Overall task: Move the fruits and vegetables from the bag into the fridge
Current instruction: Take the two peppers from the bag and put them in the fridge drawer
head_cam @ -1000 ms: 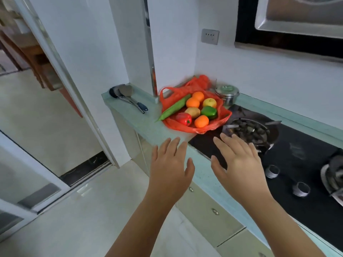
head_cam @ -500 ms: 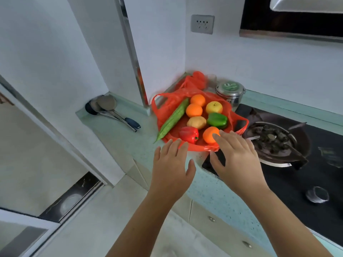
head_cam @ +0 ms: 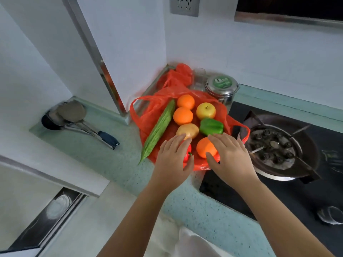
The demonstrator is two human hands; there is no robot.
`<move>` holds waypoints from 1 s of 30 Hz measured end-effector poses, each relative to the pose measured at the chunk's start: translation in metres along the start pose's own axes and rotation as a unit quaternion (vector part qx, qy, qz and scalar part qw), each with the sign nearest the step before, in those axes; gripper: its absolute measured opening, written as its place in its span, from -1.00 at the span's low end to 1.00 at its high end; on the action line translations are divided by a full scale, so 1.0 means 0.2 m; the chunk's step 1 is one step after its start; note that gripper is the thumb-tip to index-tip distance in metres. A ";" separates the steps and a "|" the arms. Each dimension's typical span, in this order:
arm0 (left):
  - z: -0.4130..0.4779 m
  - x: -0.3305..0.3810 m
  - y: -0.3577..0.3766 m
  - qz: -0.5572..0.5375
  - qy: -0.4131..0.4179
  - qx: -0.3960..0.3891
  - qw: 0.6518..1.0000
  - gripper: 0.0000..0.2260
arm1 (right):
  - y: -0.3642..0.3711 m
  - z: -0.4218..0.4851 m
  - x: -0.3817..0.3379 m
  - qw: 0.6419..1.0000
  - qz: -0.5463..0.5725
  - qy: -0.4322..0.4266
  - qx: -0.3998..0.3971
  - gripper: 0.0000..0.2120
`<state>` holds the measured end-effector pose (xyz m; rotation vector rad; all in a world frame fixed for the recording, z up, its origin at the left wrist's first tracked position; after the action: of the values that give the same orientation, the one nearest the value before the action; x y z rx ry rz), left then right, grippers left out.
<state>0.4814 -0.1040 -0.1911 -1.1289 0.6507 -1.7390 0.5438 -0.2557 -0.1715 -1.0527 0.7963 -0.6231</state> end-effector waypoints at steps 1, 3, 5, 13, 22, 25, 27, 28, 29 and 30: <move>0.02 -0.02 0.03 -0.003 -0.006 -0.006 1.000 -0.60 | 0.03 0.04 0.03 1.000 0.000 0.001 -0.011 -0.57; 0.06 -0.07 0.10 0.002 -0.009 -0.029 1.000 -0.59 | 0.09 0.11 0.08 0.999 -0.002 0.006 -0.032 -0.58; 0.10 -0.14 0.17 0.009 -0.012 -0.056 0.998 -0.59 | 0.15 0.18 0.15 0.999 -0.003 0.015 -0.048 -0.58; 0.17 -0.33 0.35 -0.005 -0.046 -0.126 0.991 -0.59 | 0.35 0.45 0.32 0.992 0.026 0.021 -0.124 -0.51; 0.12 -0.41 0.42 -0.033 -0.067 -0.181 0.981 -0.52 | 0.50 0.57 0.38 0.981 -0.019 0.043 -0.188 -0.46; 0.12 -0.42 0.41 -0.035 -0.064 -0.185 0.980 -0.49 | 0.51 0.60 0.39 0.980 -0.007 0.055 -0.190 -0.45; 0.13 -0.42 0.41 -0.036 -0.058 -0.192 0.979 -0.45 | 0.52 0.61 0.40 0.977 -0.009 0.065 -0.202 -0.43; 0.13 -0.43 0.41 -0.038 -0.059 -0.198 0.978 -0.43 | 0.52 0.61 0.40 0.975 -0.011 0.071 -0.210 -0.41; 0.12 -0.44 0.41 -0.040 -0.061 -0.206 0.976 -0.40 | 0.52 0.62 0.40 0.973 -0.011 0.077 -0.217 -0.39; 0.12 -0.45 0.41 -0.041 -0.063 -0.214 0.974 -0.37 | 0.53 0.62 0.41 0.971 -0.009 0.083 -0.222 -0.38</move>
<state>0.5502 -0.0568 -0.2826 -1.5674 0.9404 -1.6190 0.6995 -0.2160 -0.2567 -1.4286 1.1062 -0.5649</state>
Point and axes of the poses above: each hand's wrist, its own z-axis towards the middle knuckle, its own y-axis out of the palm, x = y × z, the point moved 2 cm from there along z, towards the middle knuckle, and after that the axes turned 1 degree about y, right-handed, at the moved point
